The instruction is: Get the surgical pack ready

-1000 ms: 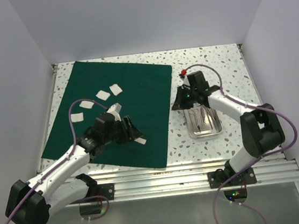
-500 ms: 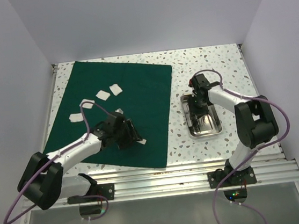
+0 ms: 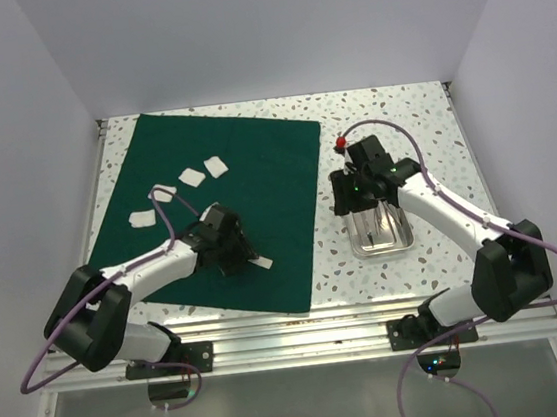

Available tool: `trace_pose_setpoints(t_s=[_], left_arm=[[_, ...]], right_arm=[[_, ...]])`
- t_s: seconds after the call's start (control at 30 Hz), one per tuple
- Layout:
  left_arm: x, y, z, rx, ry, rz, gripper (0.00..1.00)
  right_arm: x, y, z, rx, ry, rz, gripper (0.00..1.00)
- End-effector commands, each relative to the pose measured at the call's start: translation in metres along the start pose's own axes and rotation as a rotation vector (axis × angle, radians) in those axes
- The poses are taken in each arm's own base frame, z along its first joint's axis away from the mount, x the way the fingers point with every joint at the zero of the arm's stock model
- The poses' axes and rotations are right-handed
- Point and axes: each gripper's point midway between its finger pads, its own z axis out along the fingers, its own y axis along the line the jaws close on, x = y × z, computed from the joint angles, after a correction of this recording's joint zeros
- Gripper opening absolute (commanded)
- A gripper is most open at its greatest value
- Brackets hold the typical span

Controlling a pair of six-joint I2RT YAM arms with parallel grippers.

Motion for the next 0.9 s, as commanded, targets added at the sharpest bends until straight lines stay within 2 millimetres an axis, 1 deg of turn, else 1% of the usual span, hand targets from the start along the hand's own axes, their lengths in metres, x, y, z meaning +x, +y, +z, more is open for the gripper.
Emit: trace_pose_setpoints(t_s=[0.0, 0.1, 0.33, 0.4, 0.6, 0.7, 0.73, 0.8, 0.83, 0.87], left_arm=[[-0.016, -0.008, 0.0, -0.014, -0.066, -0.048, 0.54], [-0.019, -0.008, 0.002, -0.014, -0.083, -0.051, 0.51], [-0.018, -0.007, 0.015, -0.022, -0.078, -0.047, 0.42], [-0.019, -0.011, 0.017, -0.005, -0.08, -0.031, 0.38], [-0.022, -0.012, 0.023, -0.011, -0.086, -0.008, 0.27], [-0.025, -0.013, 0.021, -0.006, -0.099, 0.002, 0.2], [-0.025, -0.013, 0.02, -0.007, -0.1, 0.002, 0.15], [-0.027, -0.014, 0.019, -0.001, -0.107, 0.012, 0.1], [-0.027, -0.013, 0.019, -0.002, -0.108, 0.015, 0.05], [-0.027, -0.013, 0.019, -0.002, -0.108, 0.021, 0.02]], right_arm=[[-0.003, 0.027, -0.008, -0.088, -0.03, -0.016, 0.49], [0.0, 0.032, -0.006, -0.114, -0.035, -0.019, 0.49], [0.003, 0.033, -0.005, -0.126, -0.039, -0.038, 0.49], [0.002, 0.035, -0.004, -0.135, -0.044, -0.041, 0.49], [0.008, 0.043, 0.003, -0.162, -0.029, -0.042, 0.49], [0.012, 0.051, 0.009, -0.179, -0.014, -0.053, 0.49], [0.012, 0.054, 0.011, -0.187, -0.011, -0.056, 0.49], [0.016, 0.063, 0.016, -0.21, 0.005, -0.061, 0.49], [0.017, 0.066, 0.018, -0.216, 0.008, -0.065, 0.49], [0.016, 0.07, 0.02, -0.224, 0.005, -0.065, 0.49]])
